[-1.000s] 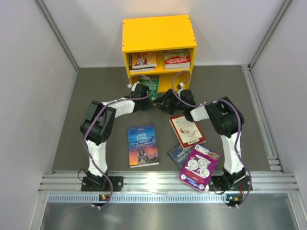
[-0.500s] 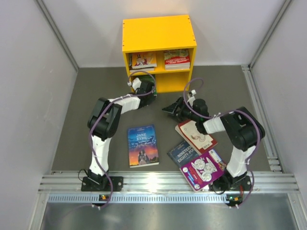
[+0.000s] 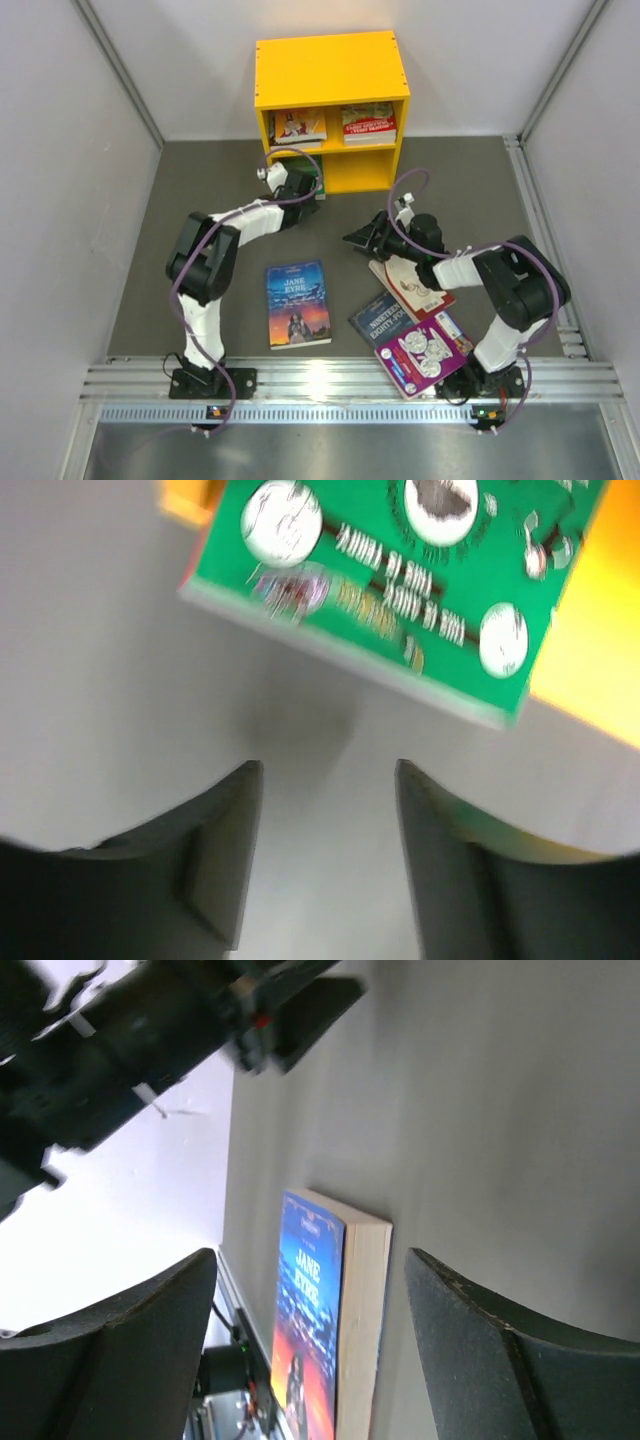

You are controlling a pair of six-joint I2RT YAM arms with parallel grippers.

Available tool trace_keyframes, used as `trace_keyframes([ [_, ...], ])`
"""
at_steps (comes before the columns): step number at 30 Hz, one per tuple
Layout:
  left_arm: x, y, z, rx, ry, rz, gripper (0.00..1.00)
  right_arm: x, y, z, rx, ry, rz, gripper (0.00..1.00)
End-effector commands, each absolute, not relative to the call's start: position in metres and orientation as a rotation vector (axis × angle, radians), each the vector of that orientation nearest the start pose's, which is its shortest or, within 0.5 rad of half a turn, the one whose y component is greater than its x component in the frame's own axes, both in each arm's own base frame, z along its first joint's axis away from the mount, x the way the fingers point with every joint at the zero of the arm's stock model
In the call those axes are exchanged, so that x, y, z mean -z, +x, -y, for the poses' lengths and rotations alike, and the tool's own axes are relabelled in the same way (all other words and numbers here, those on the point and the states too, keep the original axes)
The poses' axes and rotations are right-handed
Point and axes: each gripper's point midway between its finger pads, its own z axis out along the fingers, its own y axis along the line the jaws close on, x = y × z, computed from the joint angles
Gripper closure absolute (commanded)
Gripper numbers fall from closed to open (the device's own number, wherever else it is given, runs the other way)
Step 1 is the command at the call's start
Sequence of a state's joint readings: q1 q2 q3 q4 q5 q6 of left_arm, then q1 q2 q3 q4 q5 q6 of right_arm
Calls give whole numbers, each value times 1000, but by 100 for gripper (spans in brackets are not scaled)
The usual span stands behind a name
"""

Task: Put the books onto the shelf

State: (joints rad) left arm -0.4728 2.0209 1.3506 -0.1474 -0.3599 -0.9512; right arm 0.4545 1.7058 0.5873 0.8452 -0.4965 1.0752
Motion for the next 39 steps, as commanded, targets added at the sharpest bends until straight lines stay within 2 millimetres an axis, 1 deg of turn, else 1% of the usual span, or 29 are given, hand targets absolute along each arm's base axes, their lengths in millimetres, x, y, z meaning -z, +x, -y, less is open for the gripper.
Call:
trace_keyframes([
  [1, -116, 449, 208, 301, -604, -2141, 34, -128, 313, -282, -1459, 153, -2013, 24],
  [2, -111, 435, 203, 280, -579, -2161, 32, -123, 307, -283, -1433, 129, -2043, 24],
  [3, -116, 428, 199, 283, -571, -2155, 31, -124, 306, -284, -1418, 110, -2049, 24],
  [4, -134, 418, 192, 292, -572, -2131, 29, -132, 304, -284, -1402, 89, -2038, 23],
  [5, -126, 405, 183, 264, -565, -2152, 25, -125, 296, -287, -1368, 48, -2083, 23],
  [6, -130, 398, 178, 259, -566, -2149, 24, -129, 294, -288, -1353, 23, -2083, 22],
  [7, -145, 389, 173, 284, -568, -2121, 23, -134, 291, -289, -1327, 5, -2083, 21],
  [8, -133, 374, 166, 264, -563, -2160, 21, -124, 279, -293, -1288, -41, -2148, 21],
  [9, -141, 366, 164, 293, -561, -2147, 20, -125, 280, -295, -1250, -53, -2159, 20],
  [10, -137, 357, 161, 296, -562, -2164, 20, -124, 276, -295, -1225, -68, -2176, 20],
  [11, -120, 340, 158, 300, -562, -2221, 20, -120, 268, -300, -1203, -112, -2196, 20],
  [13, -118, 322, 155, 337, -568, -2235, 20, -108, 259, -298, -1155, -116, -2253, 18],
  [14, -100, 305, 153, 344, -564, -2288, 20, -103, 251, -299, -1145, -132, -2272, 18],
  [16, -95, 289, 150, 380, -568, -2301, 20, -88, 241, -297, -1131, -131, -2316, 15],
  [17, -79, 275, 144, 366, -578, -2335, 20, -84, 236, -299, -1136, -139, -2334, 15],
  [19, -77, 264, 143, 416, -587, -2334, 19, -72, 229, -301, -1127, -145, -2370, 14],
  [20, -65, 254, 140, 412, -592, -2358, 19, -68, 221, -306, -1127, -168, -2388, 14],
  [22, -66, 248, 143, 461, -600, -2351, 19, -59, 217, -314, -1125, -183, -2408, 14],
  [23, -59, 243, 142, 466, -608, -2366, 19, -56, 209, -322, -1141, -202, -2422, 14],
  [25, -58, 240, 145, 497, -603, -2374, 19, -47, 206, -333, -1135, -216, -2449, 15],
  [27, -50, 234, 146, 504, -610, -2400, 19, -46, 199, -349, -1150, -248, -2456, 15],
  [28, -49, 232, 150, 538, -608, -2408, 19, -35, 196, -352, -1129, -244, -2484, 15],
  [29, -43, 226, 152, 563, -622, -2423, 20, -33, 192, -359, -1143, -251, -2488, 15],
  [31, -40, 220, 160, 640, -622, -2427, 20, -22, 188, -368, -1150, -249, -2515, 15],
  [32, -33, 212, 165, 695, -639, -2438, 20, -19, 184, -373, -1167, -241, -2527, 15],
  [35, -29, 199, 182, 878, -624, -2422, 20, -11, 179, -385, -1224, -223, -2542, 16],
  [37, -30, 191, 192, 972, -600, -2409, 19, -6, 177, -391, -1260, -220, -2542, 19],
  [38, -24, 181, 196, 1033, -592, -2424, 19, -6, 176, -394, -1279, -211, -2542, 21],
  [39, -32, 185, 203, 1099, -564, -2376, 19, -3, 174, -395, -1292, -214, -2547, 26],
])
